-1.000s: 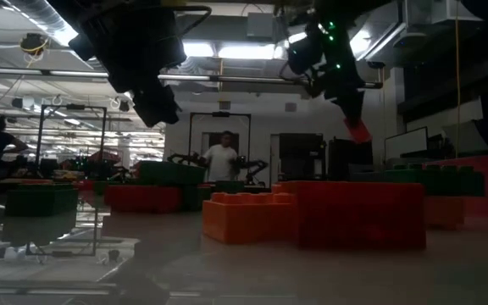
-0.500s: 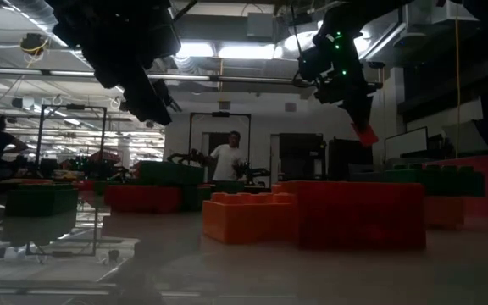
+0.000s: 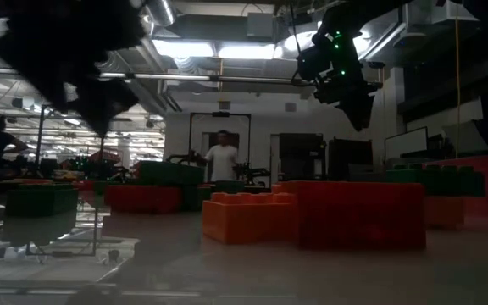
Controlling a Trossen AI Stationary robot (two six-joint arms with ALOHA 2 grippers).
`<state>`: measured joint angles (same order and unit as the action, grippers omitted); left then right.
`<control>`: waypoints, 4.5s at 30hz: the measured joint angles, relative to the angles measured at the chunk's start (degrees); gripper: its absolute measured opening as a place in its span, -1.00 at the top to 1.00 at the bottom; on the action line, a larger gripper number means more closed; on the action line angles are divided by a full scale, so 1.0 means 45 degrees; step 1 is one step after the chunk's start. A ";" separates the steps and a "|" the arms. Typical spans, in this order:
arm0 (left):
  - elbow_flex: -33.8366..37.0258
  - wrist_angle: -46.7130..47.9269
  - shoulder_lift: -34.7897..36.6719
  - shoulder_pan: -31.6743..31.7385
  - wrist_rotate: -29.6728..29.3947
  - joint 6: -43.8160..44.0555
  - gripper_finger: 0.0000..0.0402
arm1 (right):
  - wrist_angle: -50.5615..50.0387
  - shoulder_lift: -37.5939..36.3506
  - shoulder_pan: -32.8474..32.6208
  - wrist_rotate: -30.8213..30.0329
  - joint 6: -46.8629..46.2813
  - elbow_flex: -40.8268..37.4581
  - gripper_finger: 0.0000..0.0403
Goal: Sort blocks
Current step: Put the green game piece into the blue bin
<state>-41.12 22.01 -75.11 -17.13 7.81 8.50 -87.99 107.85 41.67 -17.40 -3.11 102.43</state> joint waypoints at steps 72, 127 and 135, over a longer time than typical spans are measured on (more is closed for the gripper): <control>-0.0024 -0.8941 0.0873 -0.0761 -0.0689 -0.0876 0.35 | 1.3317 0.0000 -1.5953 -0.2464 0.5135 0.0000 -0.16; -0.0019 0.3641 0.2650 -0.0315 -0.0463 0.7154 -0.12 | 0.3641 -0.0485 -1.4109 0.2512 -0.2586 0.0024 0.47; -0.0017 0.6226 0.2667 -0.0385 -0.0152 0.9690 -0.12 | -0.0399 -0.0584 -1.5514 0.3476 -0.6478 -0.0095 0.46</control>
<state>-41.20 50.03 -63.11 -18.86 7.13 52.11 -89.78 105.22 -28.14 -1.76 -32.27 102.00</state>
